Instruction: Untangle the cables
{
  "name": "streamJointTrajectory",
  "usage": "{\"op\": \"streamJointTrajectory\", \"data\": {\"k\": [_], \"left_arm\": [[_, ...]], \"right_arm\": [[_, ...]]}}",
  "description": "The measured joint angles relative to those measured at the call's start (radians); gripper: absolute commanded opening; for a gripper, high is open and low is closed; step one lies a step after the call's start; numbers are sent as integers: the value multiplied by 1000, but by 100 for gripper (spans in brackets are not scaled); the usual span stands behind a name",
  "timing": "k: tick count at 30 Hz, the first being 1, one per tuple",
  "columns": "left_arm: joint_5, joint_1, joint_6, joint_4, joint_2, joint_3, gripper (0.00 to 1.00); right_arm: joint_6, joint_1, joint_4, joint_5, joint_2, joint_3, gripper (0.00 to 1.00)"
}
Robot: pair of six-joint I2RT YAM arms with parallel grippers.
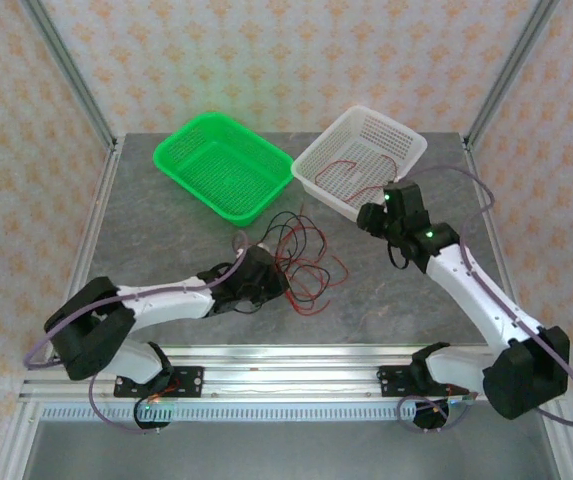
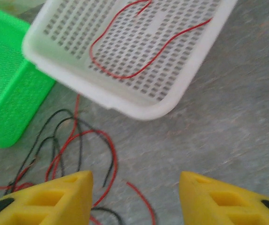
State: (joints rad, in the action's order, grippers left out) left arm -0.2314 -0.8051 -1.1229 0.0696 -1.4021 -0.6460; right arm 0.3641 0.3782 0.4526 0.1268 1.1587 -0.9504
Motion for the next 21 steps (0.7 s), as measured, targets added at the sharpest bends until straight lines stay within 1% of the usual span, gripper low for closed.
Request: {"op": "streamJointTrajectory", "data": {"k": [5,9,14,17,21], "left_arm": [[14,-5,97,-179,95,-181,0],[32,-14,166,-288,162,-305,0],[55,-13,234,-406,205,-401,0],[65,-13,274,-474,206,-470,0],[90,-13,332,-558,204,-608,0]], "right_arm": [[82,88,-171,131,-33,151,50],[157,167,-332,225,27,243,50],[207,237,-491,277,179,235,49],[226,267,-547,288,270,206,47],[246,291,-591,288,364,164,46]]}}
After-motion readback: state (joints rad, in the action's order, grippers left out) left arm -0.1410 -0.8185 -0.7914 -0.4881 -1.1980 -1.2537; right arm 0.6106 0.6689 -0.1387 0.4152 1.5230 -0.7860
